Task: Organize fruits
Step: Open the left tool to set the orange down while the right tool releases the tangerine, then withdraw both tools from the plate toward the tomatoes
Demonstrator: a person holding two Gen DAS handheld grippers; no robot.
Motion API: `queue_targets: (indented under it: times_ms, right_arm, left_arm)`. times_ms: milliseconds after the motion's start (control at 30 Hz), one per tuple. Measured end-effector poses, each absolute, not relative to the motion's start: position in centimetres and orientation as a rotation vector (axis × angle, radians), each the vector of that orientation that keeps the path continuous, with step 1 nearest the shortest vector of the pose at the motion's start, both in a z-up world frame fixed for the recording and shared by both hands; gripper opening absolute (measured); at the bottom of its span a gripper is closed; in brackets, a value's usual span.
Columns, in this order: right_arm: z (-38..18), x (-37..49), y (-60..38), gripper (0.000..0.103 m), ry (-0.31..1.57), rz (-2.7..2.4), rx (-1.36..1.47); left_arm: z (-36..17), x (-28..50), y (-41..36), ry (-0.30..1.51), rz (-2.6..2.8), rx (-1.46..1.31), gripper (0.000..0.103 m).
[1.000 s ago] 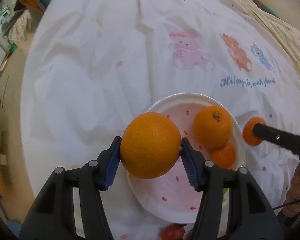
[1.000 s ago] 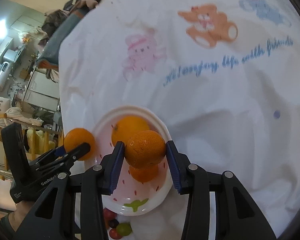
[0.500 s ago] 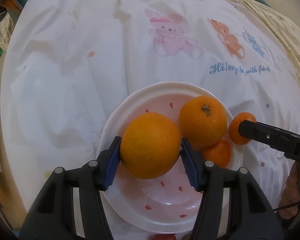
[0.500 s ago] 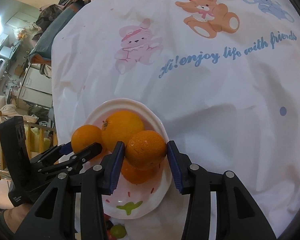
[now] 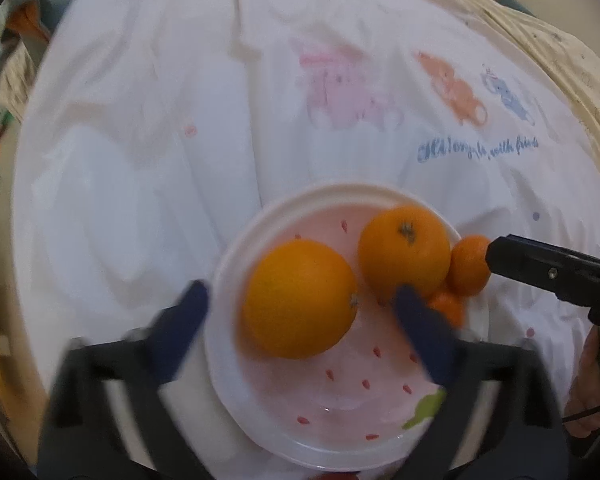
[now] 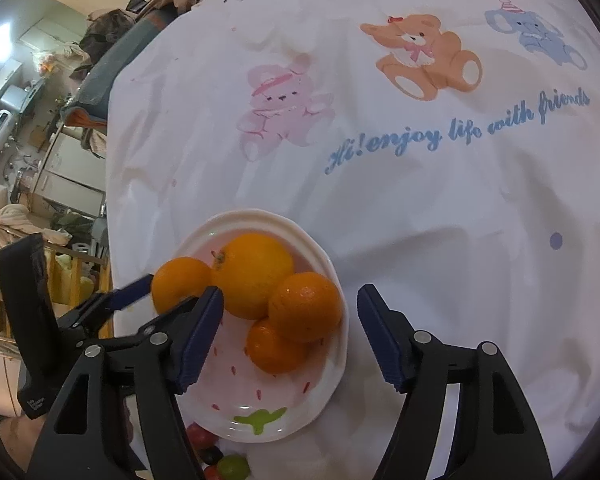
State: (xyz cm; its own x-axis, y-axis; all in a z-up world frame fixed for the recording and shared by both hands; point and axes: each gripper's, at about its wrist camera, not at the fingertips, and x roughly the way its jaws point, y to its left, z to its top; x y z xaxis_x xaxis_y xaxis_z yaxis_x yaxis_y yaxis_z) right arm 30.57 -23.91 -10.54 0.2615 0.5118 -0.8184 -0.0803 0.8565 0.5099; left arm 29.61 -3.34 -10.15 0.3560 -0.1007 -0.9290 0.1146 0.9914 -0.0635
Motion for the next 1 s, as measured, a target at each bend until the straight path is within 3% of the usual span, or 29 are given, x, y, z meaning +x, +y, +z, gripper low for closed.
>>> queue_targets:
  times_ms: [500,1000]
  right_arm:
    - [-7.7,29.2,-22.8,0.073,1.195,0.431,0.396]
    - [-4.1,23.1,-24.0,0.073,1.124,0.444,0.379]
  left_arm:
    - [-6.8,28.0,-3.3,1.072,-0.111,0.043,0.099]
    - [-2.3,21.1,-0.9,0.999,-0.076,0.017,0.099]
